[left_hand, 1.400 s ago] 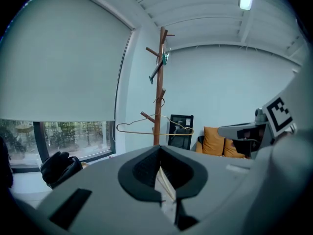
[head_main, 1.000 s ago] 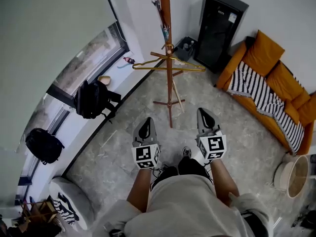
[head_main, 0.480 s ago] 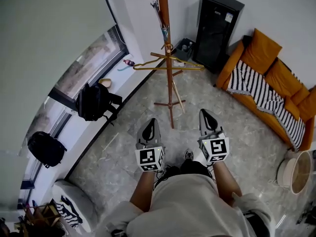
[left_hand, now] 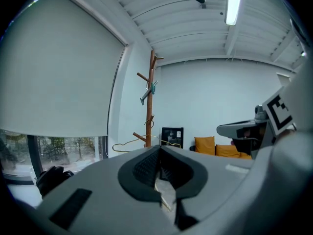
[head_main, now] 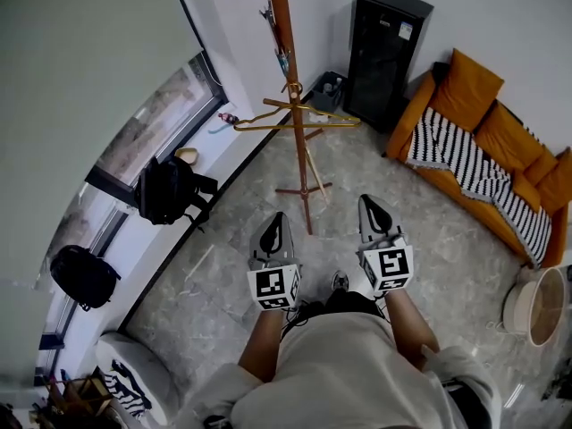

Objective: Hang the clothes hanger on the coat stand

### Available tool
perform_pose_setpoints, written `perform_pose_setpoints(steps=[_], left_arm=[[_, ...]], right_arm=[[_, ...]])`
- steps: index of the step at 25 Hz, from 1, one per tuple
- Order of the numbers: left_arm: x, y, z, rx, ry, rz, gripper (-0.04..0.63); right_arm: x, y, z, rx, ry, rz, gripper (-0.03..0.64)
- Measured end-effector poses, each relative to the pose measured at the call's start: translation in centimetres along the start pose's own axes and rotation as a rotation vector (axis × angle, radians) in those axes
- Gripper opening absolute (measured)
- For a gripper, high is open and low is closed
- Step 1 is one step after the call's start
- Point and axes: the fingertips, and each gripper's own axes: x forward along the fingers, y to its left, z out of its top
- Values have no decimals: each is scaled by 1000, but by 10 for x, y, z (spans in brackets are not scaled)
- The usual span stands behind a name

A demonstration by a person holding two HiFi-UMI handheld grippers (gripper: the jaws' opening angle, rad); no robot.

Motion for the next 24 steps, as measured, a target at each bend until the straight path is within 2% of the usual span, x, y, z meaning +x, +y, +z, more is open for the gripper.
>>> perform_pose_setpoints(steps=[24], left_arm=[[-1, -5, 0, 8, -5, -9, 9]], right_arm=[[-7, -1, -3, 3, 0, -7, 5]])
